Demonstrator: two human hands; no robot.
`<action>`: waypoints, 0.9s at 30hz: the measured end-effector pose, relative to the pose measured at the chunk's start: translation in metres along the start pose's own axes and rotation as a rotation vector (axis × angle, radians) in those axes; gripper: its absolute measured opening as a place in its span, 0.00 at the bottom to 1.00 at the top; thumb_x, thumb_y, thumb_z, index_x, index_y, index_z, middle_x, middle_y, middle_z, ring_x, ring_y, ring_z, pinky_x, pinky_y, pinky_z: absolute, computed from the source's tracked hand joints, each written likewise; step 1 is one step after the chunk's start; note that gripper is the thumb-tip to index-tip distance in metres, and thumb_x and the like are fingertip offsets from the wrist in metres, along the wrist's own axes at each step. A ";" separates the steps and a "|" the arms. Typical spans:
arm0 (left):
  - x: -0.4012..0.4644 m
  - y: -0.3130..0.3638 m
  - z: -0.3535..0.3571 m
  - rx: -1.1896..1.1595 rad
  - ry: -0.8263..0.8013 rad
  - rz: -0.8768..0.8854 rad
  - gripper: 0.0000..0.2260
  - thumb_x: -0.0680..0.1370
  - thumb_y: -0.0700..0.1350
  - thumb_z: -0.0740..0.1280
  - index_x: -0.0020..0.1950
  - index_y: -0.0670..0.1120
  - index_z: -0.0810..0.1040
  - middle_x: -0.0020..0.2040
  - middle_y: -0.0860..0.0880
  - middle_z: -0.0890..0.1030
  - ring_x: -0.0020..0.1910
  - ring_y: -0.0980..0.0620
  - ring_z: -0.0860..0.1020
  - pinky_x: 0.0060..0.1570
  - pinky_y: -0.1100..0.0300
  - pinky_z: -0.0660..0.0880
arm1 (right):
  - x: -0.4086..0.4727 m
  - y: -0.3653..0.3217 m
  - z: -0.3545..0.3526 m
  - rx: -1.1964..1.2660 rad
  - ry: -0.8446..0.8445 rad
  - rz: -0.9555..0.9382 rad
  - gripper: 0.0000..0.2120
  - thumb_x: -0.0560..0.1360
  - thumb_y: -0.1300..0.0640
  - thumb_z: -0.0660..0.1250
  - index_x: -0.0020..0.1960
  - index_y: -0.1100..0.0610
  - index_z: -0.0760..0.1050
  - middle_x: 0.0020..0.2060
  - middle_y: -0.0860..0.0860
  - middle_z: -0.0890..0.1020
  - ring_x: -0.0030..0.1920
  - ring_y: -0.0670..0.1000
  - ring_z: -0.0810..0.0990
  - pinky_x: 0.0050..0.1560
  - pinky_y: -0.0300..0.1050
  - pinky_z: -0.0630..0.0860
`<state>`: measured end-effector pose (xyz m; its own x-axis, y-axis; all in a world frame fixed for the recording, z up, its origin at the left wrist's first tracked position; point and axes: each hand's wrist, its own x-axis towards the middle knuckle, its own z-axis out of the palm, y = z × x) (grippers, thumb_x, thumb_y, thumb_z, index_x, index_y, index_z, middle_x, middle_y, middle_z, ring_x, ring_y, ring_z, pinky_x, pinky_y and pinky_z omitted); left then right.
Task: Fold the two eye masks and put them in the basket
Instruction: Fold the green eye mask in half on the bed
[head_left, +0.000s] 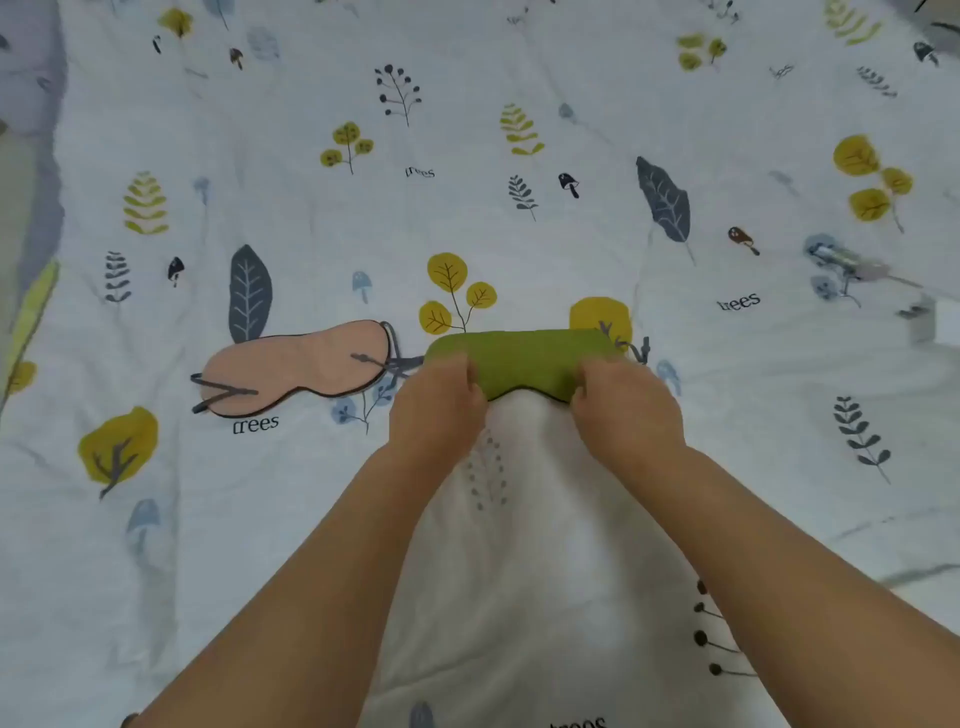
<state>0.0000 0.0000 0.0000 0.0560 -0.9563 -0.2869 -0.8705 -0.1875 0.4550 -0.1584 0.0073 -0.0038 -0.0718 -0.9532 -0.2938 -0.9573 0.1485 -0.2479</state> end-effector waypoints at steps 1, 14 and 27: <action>0.006 -0.001 0.002 0.010 0.021 -0.006 0.10 0.74 0.38 0.57 0.52 0.39 0.75 0.47 0.41 0.76 0.41 0.47 0.71 0.41 0.55 0.68 | 0.006 0.001 0.002 -0.010 0.016 0.013 0.10 0.75 0.63 0.56 0.51 0.62 0.74 0.51 0.59 0.78 0.49 0.59 0.76 0.38 0.46 0.65; 0.043 -0.024 0.053 0.212 0.044 -0.113 0.22 0.77 0.48 0.57 0.70 0.46 0.59 0.62 0.37 0.68 0.61 0.38 0.67 0.54 0.47 0.70 | 0.047 0.022 0.051 0.039 0.085 0.213 0.33 0.75 0.47 0.61 0.73 0.59 0.52 0.65 0.63 0.68 0.67 0.61 0.64 0.60 0.56 0.68; 0.016 -0.025 0.041 -0.085 0.209 -0.092 0.22 0.73 0.34 0.56 0.67 0.46 0.67 0.58 0.37 0.69 0.55 0.40 0.70 0.51 0.53 0.68 | 0.017 0.018 0.050 0.103 0.321 0.279 0.12 0.70 0.57 0.65 0.52 0.61 0.72 0.55 0.59 0.71 0.58 0.59 0.66 0.53 0.52 0.60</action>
<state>0.0028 -0.0011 -0.0503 0.2406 -0.9583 -0.1539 -0.8133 -0.2856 0.5069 -0.1625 0.0067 -0.0593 -0.4221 -0.9042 -0.0650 -0.8575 0.4215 -0.2948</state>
